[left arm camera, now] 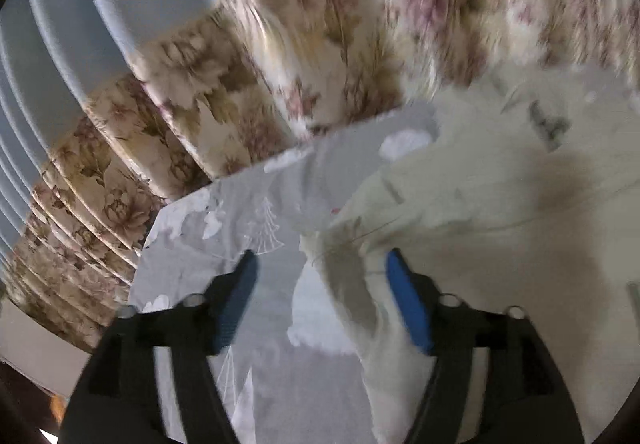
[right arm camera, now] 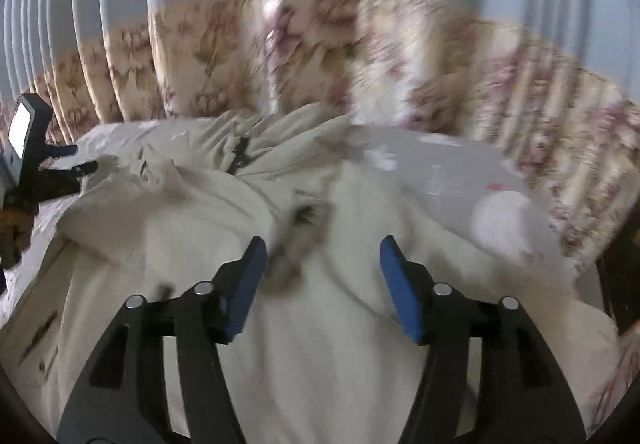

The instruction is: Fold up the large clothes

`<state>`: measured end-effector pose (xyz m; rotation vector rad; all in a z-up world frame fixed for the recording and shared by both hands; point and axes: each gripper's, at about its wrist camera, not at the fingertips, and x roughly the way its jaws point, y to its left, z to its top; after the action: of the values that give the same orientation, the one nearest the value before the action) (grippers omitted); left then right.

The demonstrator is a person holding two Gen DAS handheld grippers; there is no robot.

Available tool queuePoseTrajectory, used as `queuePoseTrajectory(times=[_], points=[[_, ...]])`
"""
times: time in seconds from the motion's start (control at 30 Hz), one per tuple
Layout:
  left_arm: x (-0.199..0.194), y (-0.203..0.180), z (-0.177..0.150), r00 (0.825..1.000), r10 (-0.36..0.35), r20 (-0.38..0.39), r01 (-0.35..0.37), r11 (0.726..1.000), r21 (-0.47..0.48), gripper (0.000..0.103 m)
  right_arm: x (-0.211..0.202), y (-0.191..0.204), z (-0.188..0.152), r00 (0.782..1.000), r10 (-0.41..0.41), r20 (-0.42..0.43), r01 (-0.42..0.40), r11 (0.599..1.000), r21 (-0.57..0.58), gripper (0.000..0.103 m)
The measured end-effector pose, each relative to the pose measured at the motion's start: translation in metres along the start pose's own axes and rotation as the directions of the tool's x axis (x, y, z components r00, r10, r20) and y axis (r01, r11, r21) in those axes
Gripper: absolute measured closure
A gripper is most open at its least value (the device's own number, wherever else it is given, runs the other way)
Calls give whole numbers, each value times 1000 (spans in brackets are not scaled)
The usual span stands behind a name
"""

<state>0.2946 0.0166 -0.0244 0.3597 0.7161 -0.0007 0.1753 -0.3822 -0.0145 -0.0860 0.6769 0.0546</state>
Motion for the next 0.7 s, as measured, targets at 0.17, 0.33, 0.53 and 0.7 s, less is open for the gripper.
queuePoseTrajectory(times=[0.17,0.33,0.53,0.7], points=[[-60,-1,-19,998,-38,58,43,996,-83,21,-53,-63,-69,961,-273,-43,270,961,-63,43],[-105,-20,-63,987,-142,77,154,968,-198,21,-81,-145,-114,932,-338,-131,351,931,95,43],[-135,-38,-105,977,-205,58,213,927,-308,21,-96,-221,-132,945,-301,-130,326,902,283,43],[-150,-43,-118,987,-154,46,161,941,-299,21,-64,-246,-132,957,-261,-127,289,903,319,44]])
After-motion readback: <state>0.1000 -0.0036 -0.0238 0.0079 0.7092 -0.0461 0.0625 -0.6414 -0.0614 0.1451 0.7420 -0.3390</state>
